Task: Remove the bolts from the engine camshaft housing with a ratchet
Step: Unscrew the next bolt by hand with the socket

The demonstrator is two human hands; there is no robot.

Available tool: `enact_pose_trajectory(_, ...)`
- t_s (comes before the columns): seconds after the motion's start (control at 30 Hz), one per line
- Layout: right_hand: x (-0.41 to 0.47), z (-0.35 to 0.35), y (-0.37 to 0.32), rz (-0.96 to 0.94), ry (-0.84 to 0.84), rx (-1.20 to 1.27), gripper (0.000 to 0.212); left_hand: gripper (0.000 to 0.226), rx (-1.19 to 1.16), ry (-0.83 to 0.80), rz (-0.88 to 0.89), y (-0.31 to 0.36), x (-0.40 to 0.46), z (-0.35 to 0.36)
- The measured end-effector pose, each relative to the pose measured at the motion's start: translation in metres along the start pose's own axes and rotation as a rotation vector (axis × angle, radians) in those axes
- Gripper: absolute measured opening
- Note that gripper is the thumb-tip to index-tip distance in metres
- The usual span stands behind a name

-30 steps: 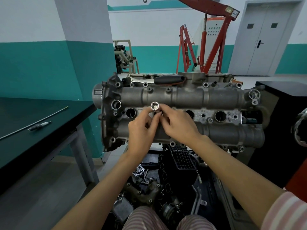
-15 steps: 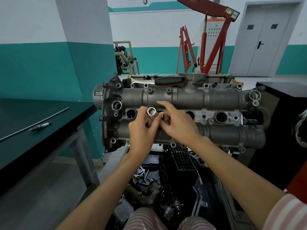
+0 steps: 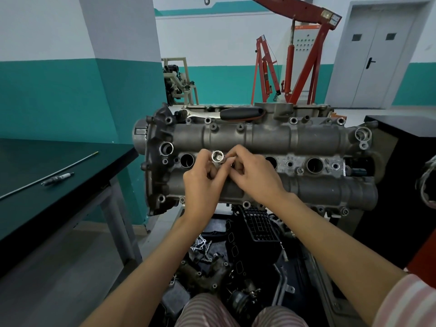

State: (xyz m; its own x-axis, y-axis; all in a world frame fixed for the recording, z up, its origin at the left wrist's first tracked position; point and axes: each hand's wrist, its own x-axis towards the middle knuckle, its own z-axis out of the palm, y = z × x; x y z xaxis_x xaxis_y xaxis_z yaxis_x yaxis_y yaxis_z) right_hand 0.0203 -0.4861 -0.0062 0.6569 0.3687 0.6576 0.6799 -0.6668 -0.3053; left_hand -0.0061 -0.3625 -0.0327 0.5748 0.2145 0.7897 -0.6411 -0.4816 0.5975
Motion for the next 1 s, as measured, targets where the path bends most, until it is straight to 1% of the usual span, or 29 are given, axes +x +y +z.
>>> enact_pose_trajectory(0.03,-0.0002,-0.0001,0.0002,-0.013,0.005,-0.015,0.02,0.014,0.005,-0.018,0.018,0.0003,-0.0007,-0.001)
enact_pose_trajectory(0.07,-0.0007,-0.0001,0.0002,-0.036,0.006,-0.033,0.019,0.01,0.012,-0.04,0.04,0.0014,-0.0018,-0.0027)
enact_pose_trajectory(0.13,-0.002,0.0008,0.0006,-0.09,0.013,-0.059,0.024,0.02,0.032,-0.068,0.074,0.0007,-0.0022,-0.0046)
enact_pose_trajectory(0.2,-0.0033,0.0002,0.0001,-0.116,0.01,-0.071,0.03,0.013,0.057,-0.063,0.074,-0.0003,-0.0017,-0.0051)
enact_pose_trajectory(0.23,-0.003,0.0,-0.0007,-0.11,0.003,-0.074,0.032,0.009,0.059,-0.048,0.061,-0.0004,-0.0011,-0.0048)
enact_pose_trajectory(0.33,-0.001,-0.0001,-0.0016,-0.028,-0.022,-0.033,0.039,0.018,0.007,0.001,0.001,-0.0015,0.0001,-0.0013)
enact_pose_trajectory(0.4,0.0,0.0006,0.0001,0.011,-0.009,-0.012,0.028,0.021,0.0,-0.003,-0.008,-0.0007,0.0004,-0.0004)
enact_pose_trajectory(0.47,-0.001,0.001,0.0013,-0.013,0.012,-0.032,0.017,0.016,0.014,-0.031,0.008,-0.0001,-0.0002,-0.0012)
enact_pose_trajectory(0.5,-0.0014,0.0011,0.001,-0.041,0.016,-0.044,0.016,0.012,0.025,-0.051,0.031,0.0002,-0.0008,-0.0024)
enact_pose_trajectory(0.6,-0.002,0.0021,0.0009,-0.116,0.014,-0.069,0.025,0.024,0.072,-0.088,0.087,-0.0003,-0.0013,-0.0043)
enact_pose_trajectory(0.67,-0.0025,0.0016,0.0009,-0.12,0.012,-0.085,0.027,0.017,0.101,-0.066,0.091,-0.0011,-0.0001,-0.005)
enact_pose_trajectory(0.73,-0.003,0.0012,0.0,-0.084,0.002,-0.077,0.03,0.011,0.076,-0.039,0.064,-0.0021,0.0008,-0.004)
enact_pose_trajectory(0.8,-0.0017,0.0008,-0.0011,-0.003,-0.012,-0.019,0.036,0.018,0.04,-0.026,0.016,-0.0016,0.0017,-0.0014)
enact_pose_trajectory(0.87,-0.0001,0.0018,0.0007,0.039,-0.01,0.009,0.026,0.027,0.041,-0.014,0.007,-0.001,0.0026,-0.0002)
enact_pose_trajectory(0.9,0.0002,0.0022,0.002,0.031,0.0,0.003,0.019,0.025,0.044,-0.022,0.014,0.0001,0.0029,-0.0006)
enact_pose_trajectory(0.97,-0.0003,0.0029,0.0032,-0.016,0.015,-0.027,0.014,0.011,0.058,-0.071,0.053,0.0014,0.0021,-0.0037)
enact_pose_trajectory(1.0,-0.0015,0.0037,0.0037,-0.049,0.023,-0.043,0.015,0.017,0.078,-0.091,0.078,0.002,0.0015,-0.0051)
